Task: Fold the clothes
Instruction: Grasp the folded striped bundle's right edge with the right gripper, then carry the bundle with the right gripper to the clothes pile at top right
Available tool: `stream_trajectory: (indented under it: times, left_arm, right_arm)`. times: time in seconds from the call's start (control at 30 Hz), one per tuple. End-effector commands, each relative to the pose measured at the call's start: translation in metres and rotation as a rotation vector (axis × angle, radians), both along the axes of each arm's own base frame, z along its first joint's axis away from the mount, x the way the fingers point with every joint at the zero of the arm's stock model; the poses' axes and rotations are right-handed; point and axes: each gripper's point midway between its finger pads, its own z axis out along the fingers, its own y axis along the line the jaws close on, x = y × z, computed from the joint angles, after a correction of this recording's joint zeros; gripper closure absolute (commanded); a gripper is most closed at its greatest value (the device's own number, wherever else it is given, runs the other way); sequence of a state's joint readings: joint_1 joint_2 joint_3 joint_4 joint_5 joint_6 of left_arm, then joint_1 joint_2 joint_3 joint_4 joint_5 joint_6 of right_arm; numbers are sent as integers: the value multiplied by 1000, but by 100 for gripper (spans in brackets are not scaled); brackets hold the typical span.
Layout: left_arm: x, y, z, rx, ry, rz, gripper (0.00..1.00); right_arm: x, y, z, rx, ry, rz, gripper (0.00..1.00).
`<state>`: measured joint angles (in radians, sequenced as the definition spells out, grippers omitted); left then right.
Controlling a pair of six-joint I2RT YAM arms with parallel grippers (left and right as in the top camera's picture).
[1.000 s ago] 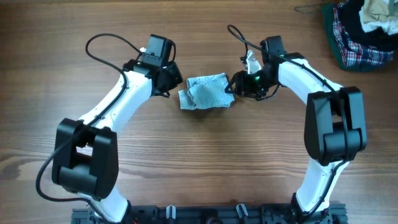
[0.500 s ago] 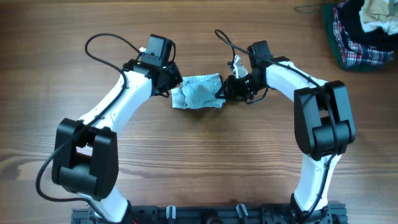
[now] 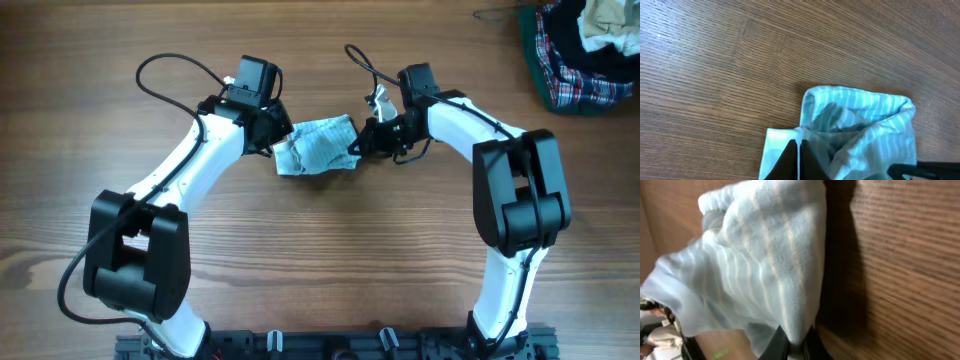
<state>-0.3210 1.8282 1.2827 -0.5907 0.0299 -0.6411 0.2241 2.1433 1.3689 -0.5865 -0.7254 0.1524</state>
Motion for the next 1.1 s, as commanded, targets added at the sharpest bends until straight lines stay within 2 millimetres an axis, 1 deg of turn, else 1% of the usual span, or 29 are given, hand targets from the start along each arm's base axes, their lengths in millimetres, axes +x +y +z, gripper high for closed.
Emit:
stream_trajectory:
  times: [0.0,0.03,0.07,0.1,0.13,0.27,0.33,0.37,0.4,0.47,0.5,0.53,0.57,0.6,0.7,0.77,0.83,0.93,0.97,1.07]
  left_arm:
    - [5,1,13,17,-39,1,96]
    - [5,1,13,17,-39,1,96]
    - [5,2,13,17,-40,1,96]
    - [5,1,13,17,-41,1,96]
    - [6,1,12,18,-41,2,96]
    - [6,1,11,17,-38,4,96]
    - [6,1,11,17,-38,4,96]
    - [6,1,11,17,-38,4,96]
    - [6,2,11,19,-39,5,96]
    - [6,2,11,19,-39,6,96]
    - [6,2,11,19,-39,5,96]
    - [6,2,11,19,-39,5,96]
    - [6,2,11,19,-40,6,96]
    - [6,2,11,19,-39,6,96]
    - [6,2,11,19,-39,6,96]
    - [6,2,11,19,-40,6,96]
    - [6,2,11,20,-39,6,96]
    - [6,2,11,19,-39,6,96]
    - [6,2,11,19,-39,5,96]
    - [6,2,11,19,-39,5,96]
  right_arm:
    - [29,-14,42,-4,-104,-3,96]
    - [39,-27,60,-64,-122,-32,96]
    - [46,-39,73,-129,-126,-71,96]
    - [51,-48,81,-176,-120,-115,96]
    - [59,-59,95,-232,-123,-176,96]
    - [80,-68,151,-252,-209,-314,96]
    - [90,-77,181,-264,-278,-401,96]
    - [95,-82,191,-271,-300,-452,96]
    - [102,-94,206,-283,-312,-593,96]
    - [107,-119,228,-300,-315,-836,96]
    - [108,-128,240,-310,-348,-900,96]
    - [114,-149,273,-340,-477,-997,96]
    - [117,-154,287,-351,-543,-1000,95]
    - [122,-154,305,-375,-651,-932,96]
    - [132,-152,338,-446,-871,-780,96]
    - [139,-155,355,-500,-989,-724,96]
    - [145,-165,371,-548,-1070,-739,96]
    - [154,-183,402,-590,-1215,-750,96]
    - [155,-188,409,-600,-1243,-756,96]
    - [158,-218,429,-633,-1322,-804,96]
